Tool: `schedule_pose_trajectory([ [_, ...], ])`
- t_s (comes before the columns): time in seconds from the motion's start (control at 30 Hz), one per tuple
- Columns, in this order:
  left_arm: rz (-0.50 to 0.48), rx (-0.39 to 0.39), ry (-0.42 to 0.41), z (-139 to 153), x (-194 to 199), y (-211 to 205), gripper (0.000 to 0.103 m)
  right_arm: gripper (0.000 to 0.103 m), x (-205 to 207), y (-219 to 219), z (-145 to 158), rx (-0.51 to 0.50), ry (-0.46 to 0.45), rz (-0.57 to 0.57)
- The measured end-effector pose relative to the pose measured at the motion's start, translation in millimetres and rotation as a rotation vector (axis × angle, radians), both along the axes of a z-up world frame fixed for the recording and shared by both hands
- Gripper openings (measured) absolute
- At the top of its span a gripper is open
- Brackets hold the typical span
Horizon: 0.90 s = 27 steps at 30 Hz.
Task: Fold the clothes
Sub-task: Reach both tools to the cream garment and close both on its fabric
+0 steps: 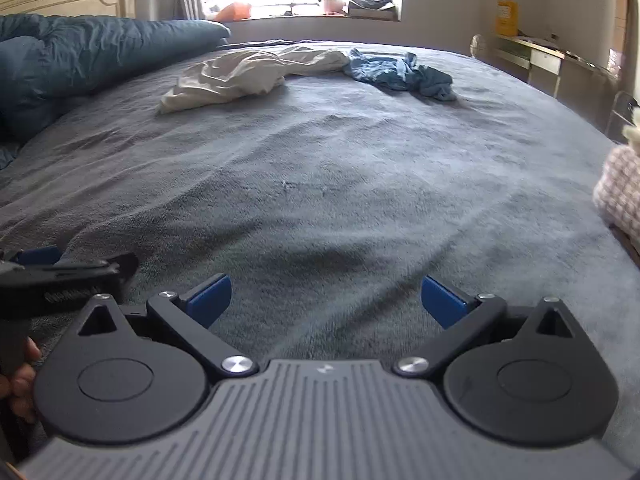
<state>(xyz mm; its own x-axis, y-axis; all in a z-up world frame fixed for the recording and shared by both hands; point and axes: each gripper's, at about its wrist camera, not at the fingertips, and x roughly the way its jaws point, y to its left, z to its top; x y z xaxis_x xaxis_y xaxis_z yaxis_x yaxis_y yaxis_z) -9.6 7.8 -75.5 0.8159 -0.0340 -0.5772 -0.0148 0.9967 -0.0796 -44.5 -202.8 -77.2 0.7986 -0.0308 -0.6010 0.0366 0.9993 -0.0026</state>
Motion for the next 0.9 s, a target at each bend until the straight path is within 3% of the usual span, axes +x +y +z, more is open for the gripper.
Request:
schedule_pose_trajectory([
  [0.17,0.004,-0.062,-0.074,21.9,25.3,16.8,0.103,0.102,27.1,9.2,6.9,-0.081,-0.038,0.067],
  [0.47,0.061,0.043,-0.147,39.3,149.5,29.1,0.103,0.102,117.3,18.4,31.3,-0.15,-0.225,0.125],
  [0.57,0.084,0.057,-0.151,32.6,196.2,37.0,0.103,0.102,163.5,15.1,40.1,-0.059,-0.284,0.157],
  [0.73,0.163,0.046,-0.182,17.9,260.6,54.7,0.103,0.102,256.5,5.3,40.0,0.202,-0.269,0.215],
  [0.9,0.19,-0.022,-0.18,9.7,311.1,71.5,0.102,0.1,328.4,25.0,24.3,0.236,-0.237,0.25],
])
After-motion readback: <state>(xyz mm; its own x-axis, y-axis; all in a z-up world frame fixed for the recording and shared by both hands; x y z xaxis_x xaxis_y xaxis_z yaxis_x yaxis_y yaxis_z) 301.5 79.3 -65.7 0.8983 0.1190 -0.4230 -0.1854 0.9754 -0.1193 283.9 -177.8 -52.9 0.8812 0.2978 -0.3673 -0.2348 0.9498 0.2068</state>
